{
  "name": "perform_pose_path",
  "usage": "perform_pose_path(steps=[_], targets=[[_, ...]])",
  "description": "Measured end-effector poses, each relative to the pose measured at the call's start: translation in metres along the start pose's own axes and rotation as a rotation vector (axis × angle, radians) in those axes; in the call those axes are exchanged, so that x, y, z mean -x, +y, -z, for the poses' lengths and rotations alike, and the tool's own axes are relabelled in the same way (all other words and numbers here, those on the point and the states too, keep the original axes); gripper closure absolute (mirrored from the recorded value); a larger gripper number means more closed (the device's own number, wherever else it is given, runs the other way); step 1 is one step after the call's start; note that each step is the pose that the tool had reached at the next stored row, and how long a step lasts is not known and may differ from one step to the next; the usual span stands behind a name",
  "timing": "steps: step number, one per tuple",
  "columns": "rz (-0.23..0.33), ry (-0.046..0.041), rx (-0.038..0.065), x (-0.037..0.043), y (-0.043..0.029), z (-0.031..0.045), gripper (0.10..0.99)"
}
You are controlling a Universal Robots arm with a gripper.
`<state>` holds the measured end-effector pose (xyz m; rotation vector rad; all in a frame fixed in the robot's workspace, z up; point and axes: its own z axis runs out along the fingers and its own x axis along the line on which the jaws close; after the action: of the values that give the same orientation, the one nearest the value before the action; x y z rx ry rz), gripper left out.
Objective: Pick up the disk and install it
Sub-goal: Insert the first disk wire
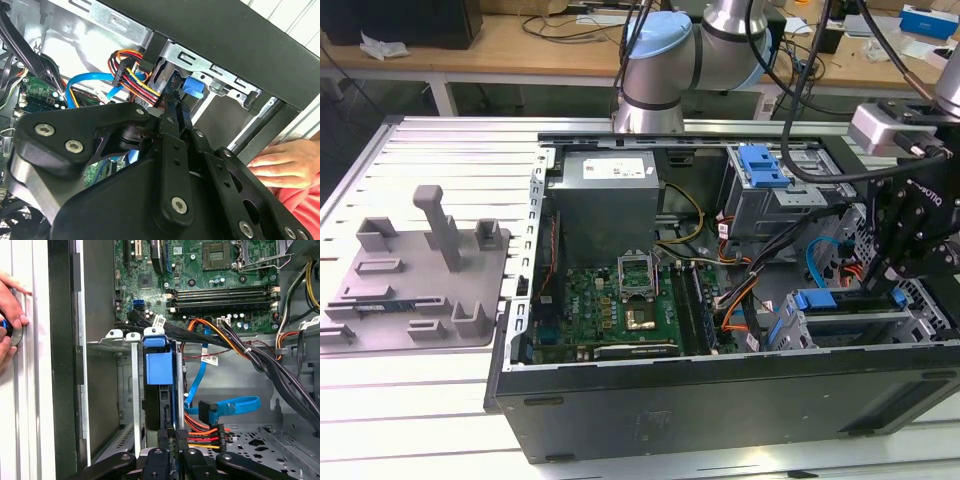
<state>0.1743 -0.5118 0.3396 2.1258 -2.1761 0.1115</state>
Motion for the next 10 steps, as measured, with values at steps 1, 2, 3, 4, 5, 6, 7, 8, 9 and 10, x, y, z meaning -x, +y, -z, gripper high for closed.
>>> perform_pose_path(steps=[1, 2, 3, 4, 5, 6, 7, 8, 9, 10], targets=[[0.0, 0.0, 0.0, 0.0, 0.0, -0.0003, 0.922], [0.0, 0.0, 0.0, 0.0, 0.0, -0.0006, 0.922], [0.0, 0.0, 0.0, 0.0, 0.0, -0.0011, 0.922], [0.0, 0.0, 0.0, 0.0, -0.0001, -0.0018, 0.922], [0.0, 0.0, 0.0, -0.0002, -0.0001, -0.0024, 0.922], [0.0, 0.0001, 0.0, -0.0003, -0.0001, -0.0028, 0.922], [0.0, 0.0001, 0.0, -0.0004, -0.0001, -0.0032, 0.922], [0.0, 0.0003, 0.0, -0.0004, -0.0001, -0.0038, 0.922], [0.0, 0.0001, 0.0, -0.0005, -0.0001, -0.0044, 0.922], [0.0, 0.0004, 0.0, -0.0007, -0.0001, -0.0047, 0.922]])
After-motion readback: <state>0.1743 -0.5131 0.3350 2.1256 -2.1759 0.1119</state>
